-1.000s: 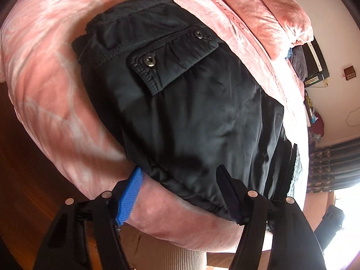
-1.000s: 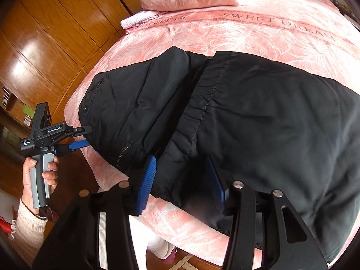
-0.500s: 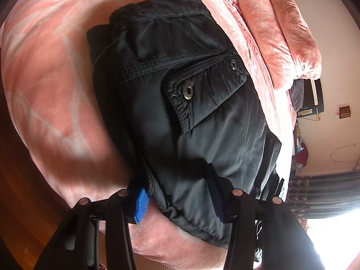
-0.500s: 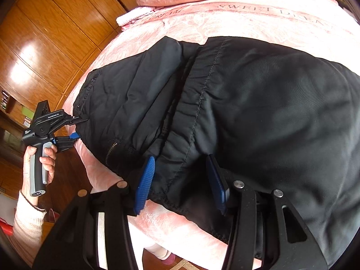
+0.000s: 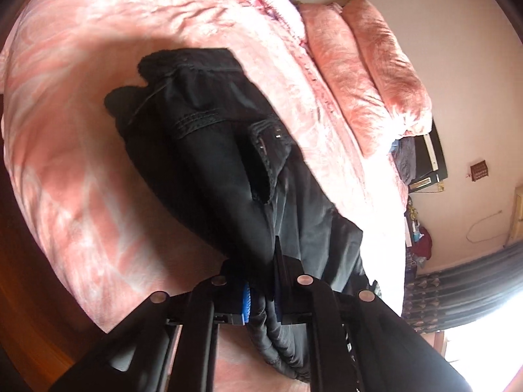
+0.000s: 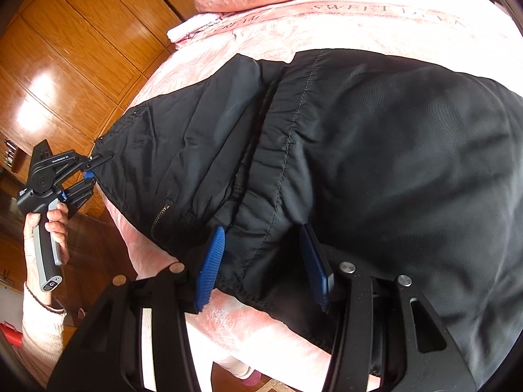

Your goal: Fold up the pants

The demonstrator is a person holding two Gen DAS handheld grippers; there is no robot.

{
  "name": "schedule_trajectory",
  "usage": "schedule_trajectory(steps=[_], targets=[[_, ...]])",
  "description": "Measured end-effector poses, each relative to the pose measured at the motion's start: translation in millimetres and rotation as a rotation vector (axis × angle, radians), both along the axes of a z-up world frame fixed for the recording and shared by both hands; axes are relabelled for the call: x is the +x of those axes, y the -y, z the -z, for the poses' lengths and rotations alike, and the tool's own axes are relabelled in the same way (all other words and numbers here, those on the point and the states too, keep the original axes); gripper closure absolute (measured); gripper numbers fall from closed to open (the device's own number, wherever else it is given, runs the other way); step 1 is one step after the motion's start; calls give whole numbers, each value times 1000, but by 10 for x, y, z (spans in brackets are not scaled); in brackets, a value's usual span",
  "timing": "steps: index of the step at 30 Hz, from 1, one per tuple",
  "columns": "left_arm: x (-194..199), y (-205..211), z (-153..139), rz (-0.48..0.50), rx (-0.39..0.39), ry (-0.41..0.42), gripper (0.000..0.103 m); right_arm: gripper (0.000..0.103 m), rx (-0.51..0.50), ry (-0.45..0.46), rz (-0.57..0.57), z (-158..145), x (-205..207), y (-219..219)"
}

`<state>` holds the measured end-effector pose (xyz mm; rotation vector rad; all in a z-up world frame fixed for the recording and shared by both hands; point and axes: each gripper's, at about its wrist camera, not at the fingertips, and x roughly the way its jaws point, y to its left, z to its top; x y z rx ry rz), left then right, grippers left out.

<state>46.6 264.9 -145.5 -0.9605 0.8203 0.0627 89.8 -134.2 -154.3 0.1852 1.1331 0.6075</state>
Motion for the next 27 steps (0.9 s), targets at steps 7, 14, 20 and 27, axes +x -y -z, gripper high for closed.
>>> schedule_trajectory(steps=[7,14,20,27], targets=[[230,617,-681,112,162,136,93,54,25,-8,11,25,-25,76],[439,1558,-1101,322,382,225,93,54,63,-24,38,-9,-88,194],[492,2143,-1046,464,506,221,92,53,81,-19,69,-67,-158,343],[478,2229,-974,496,556,200,92,53,90,-8,141,-128,-138,622]])
